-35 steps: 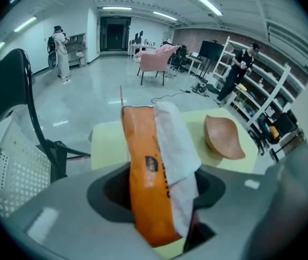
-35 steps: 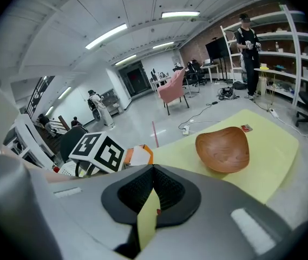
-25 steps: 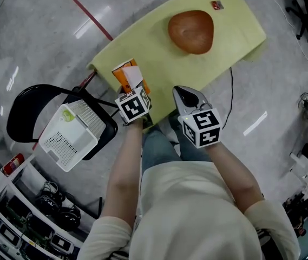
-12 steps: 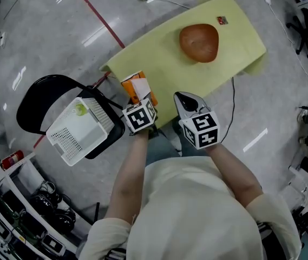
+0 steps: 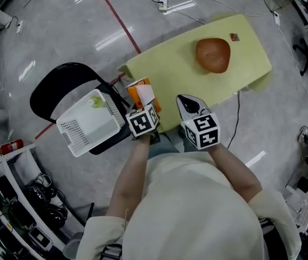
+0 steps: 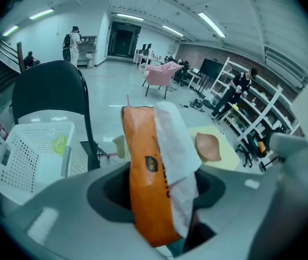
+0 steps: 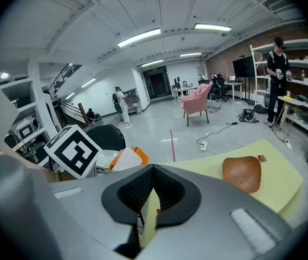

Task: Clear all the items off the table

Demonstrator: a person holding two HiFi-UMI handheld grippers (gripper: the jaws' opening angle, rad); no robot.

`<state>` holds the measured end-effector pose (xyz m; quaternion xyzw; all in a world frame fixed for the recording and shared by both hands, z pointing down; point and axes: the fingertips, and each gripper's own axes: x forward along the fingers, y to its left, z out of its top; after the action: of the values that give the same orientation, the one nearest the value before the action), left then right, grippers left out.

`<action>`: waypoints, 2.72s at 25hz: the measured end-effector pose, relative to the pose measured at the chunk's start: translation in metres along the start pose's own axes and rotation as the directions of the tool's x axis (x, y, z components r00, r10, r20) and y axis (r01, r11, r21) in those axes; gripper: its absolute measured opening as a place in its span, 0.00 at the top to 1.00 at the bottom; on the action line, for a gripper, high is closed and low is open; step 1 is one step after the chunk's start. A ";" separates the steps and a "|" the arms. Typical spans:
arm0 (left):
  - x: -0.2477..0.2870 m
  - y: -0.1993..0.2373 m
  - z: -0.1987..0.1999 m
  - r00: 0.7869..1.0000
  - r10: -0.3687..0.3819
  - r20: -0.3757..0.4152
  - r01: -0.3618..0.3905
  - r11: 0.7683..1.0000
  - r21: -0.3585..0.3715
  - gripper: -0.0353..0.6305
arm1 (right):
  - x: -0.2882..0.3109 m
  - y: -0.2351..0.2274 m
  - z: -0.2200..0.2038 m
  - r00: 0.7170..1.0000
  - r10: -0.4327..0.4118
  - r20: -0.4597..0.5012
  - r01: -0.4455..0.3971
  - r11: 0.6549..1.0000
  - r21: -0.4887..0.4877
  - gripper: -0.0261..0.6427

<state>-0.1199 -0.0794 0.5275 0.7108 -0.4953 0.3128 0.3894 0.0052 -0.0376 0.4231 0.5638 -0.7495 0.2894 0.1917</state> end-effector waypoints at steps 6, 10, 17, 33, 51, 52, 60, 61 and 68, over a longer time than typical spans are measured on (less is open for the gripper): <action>-0.024 0.035 0.006 1.000 0.012 0.027 -0.011 0.999 -0.033 0.57 | 0.012 0.032 0.015 0.999 0.037 0.007 -0.037 0.998 -0.053 0.96; -0.037 0.066 0.009 0.999 0.031 0.042 -0.028 0.998 -0.062 0.57 | 0.024 0.059 0.023 0.998 0.069 0.008 -0.068 0.993 -0.091 0.96; -0.055 0.121 0.013 0.995 0.079 0.063 -0.071 0.990 -0.122 0.57 | 0.047 0.100 0.032 0.993 0.118 -0.008 -0.118 0.983 -0.142 0.96; -0.078 0.230 -0.014 0.987 0.157 0.027 -0.147 0.964 -0.222 0.56 | 0.097 0.191 0.027 0.973 0.217 -0.077 -0.229 0.951 -0.210 0.96; -0.054 0.258 -0.045 0.989 0.129 -0.076 -0.140 0.976 -0.167 0.56 | 0.121 0.221 0.002 0.965 0.207 -0.159 -0.236 0.953 -0.191 0.96; -0.051 0.258 -0.047 0.988 0.128 -0.083 -0.141 0.976 -0.167 0.56 | 0.122 0.221 0.000 0.965 0.206 -0.163 -0.235 0.953 -0.189 0.96; -0.031 0.263 -0.050 0.983 0.130 -0.126 -0.149 0.977 -0.153 0.56 | 0.131 0.221 -0.012 0.959 0.203 -0.198 -0.237 0.957 -0.166 0.96; -0.029 0.264 -0.051 0.983 0.130 -0.133 -0.150 0.977 -0.152 0.56 | 0.132 0.222 -0.014 0.958 0.204 -0.202 -0.238 0.957 -0.164 0.96; -0.017 0.267 -0.054 0.979 0.119 -0.167 -0.142 0.980 -0.136 0.55 | 0.140 0.229 -0.022 0.952 0.211 -0.222 -0.247 0.957 -0.149 0.96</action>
<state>-0.3814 -0.0801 0.6061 0.6189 -0.5303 0.3556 0.4575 -0.2550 -0.0810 0.4760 0.4208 -0.8089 0.2989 0.2814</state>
